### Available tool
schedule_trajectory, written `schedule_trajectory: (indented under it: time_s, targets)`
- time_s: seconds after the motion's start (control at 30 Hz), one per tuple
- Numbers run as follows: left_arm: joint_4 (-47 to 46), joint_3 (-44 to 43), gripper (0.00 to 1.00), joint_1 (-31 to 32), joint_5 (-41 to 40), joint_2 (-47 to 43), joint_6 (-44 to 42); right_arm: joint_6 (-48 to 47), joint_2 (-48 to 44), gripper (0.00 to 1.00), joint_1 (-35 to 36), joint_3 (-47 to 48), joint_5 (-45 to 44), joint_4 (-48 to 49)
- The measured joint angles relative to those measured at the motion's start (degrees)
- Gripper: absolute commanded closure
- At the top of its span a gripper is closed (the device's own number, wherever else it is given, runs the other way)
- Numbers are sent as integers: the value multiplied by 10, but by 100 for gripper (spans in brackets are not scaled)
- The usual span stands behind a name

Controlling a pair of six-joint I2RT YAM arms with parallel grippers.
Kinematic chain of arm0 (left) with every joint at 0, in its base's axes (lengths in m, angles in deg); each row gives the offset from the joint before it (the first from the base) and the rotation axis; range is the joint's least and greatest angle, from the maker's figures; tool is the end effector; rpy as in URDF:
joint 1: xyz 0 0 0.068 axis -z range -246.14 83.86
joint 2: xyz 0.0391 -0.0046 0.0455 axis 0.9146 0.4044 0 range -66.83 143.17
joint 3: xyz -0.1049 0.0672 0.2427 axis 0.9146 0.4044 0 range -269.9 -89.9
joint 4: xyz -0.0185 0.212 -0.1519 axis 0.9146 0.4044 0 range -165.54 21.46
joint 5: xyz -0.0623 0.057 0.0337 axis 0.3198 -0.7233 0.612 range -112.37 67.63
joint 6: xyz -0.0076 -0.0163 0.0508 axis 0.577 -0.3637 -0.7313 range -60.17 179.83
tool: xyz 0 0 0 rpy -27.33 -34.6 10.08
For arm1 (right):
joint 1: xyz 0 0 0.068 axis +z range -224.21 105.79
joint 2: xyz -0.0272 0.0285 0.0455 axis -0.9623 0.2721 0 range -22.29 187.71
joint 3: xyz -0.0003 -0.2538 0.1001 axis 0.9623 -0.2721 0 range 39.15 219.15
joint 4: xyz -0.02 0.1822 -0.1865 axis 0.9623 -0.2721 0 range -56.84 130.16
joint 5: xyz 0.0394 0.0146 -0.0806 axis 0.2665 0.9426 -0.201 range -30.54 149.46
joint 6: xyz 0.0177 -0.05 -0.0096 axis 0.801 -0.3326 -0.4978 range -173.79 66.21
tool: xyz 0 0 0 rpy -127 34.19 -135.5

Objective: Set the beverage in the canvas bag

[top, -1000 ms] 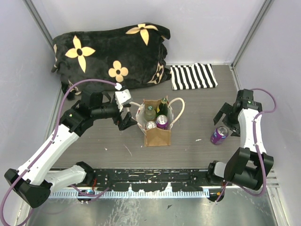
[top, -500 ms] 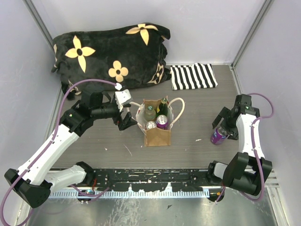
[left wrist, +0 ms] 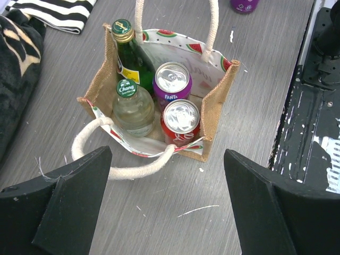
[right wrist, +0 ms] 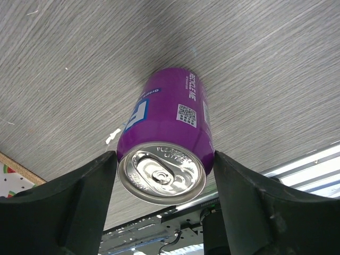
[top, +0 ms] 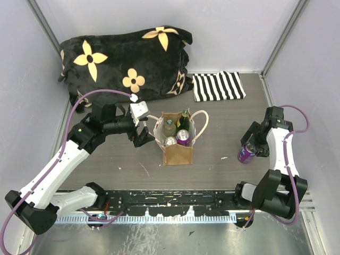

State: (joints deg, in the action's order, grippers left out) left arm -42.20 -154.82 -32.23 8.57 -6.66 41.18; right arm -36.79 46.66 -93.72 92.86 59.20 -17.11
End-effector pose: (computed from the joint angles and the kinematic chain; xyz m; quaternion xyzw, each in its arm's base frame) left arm 0.1721 -0.1378 0.3726 0.4891 0.6826 -0.2927 0.4574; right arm 0.1982 -0.0703 0.2489 0.3099 0.9385 -0.0056 0.1520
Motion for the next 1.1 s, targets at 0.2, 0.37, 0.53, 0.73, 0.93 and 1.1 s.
schedule_trajectory:
  time_s: [0.2, 0.37, 0.53, 0.73, 0.93, 1.1]
  targets:
    - [1, 4, 6, 0, 0, 0, -5, -8, 16, 5, 0, -2, 12, -1]
    - [2, 12, 6, 0, -1, -1, -7, -11, 19, 21, 0, -7, 19, -2]
    - [2, 15, 6, 0, -4, -1, -8, -17, 19, 66, 0, -7, 21, -2]
    - [2, 15, 6, 0, -5, -1, -12, -17, 19, 93, 0, -7, 21, -2]
    - [2, 15, 6, 0, -5, -1, -20, -18, 28, 99, 0, 24, 18, -32]
    - [4, 15, 7, 7, -5, -1, -27, -18, 40, 99, 0, 139, 26, -70]
